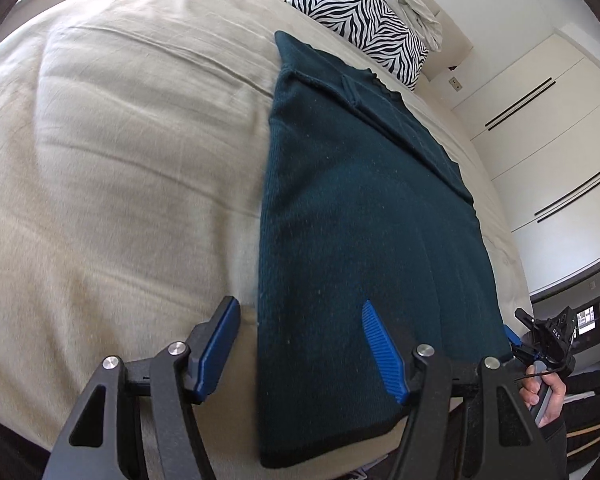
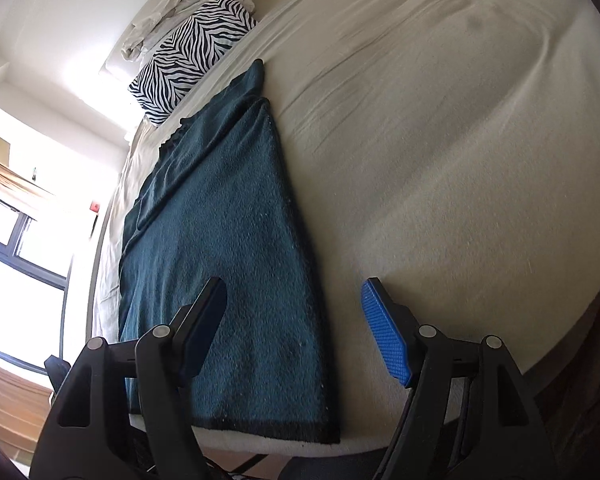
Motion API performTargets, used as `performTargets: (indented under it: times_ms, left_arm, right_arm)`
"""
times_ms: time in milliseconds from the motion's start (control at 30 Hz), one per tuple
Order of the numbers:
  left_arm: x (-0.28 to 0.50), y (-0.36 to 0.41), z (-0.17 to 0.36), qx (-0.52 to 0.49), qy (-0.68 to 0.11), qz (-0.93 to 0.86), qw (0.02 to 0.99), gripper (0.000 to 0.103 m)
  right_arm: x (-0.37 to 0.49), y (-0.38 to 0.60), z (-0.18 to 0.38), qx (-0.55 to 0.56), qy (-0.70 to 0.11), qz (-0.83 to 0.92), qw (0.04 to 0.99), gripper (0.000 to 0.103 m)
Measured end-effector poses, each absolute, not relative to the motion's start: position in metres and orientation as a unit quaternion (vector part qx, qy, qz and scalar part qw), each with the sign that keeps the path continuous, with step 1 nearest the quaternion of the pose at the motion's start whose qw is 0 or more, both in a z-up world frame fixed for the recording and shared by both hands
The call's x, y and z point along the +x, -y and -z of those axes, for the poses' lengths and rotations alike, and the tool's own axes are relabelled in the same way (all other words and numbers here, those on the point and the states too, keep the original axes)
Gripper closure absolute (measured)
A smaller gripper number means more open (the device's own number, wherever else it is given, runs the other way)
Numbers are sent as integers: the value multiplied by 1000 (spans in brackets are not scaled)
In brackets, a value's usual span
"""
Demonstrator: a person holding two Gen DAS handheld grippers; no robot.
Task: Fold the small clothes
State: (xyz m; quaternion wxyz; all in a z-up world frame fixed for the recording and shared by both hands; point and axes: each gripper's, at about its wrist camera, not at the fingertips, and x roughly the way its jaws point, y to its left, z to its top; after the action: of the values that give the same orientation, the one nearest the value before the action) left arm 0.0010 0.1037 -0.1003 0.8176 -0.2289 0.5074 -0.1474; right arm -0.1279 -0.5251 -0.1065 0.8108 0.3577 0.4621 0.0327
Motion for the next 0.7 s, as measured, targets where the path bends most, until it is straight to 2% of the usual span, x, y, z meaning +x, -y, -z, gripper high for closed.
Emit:
performTargets:
  times_ms: [333, 433, 600, 700]
  left_arm:
    - [-22, -97, 107, -213, -540, 174, 795, 36]
    - [-25, -98, 110, -222, -548, 178, 787, 36]
    - [-27, -99, 112, -230, -560, 182, 775, 36]
    - [-25, -97, 112, -229, -563, 181, 773, 39]
  right_arm:
    - [-149, 507, 108, 338, -508, -45, 791, 36]
    - [-152, 505, 106, 334, -517, -46, 787, 42]
    - [-152, 512, 111, 349, -525, -45, 775, 64]
    - [-152, 515, 113, 359, -525, -47, 770, 69]
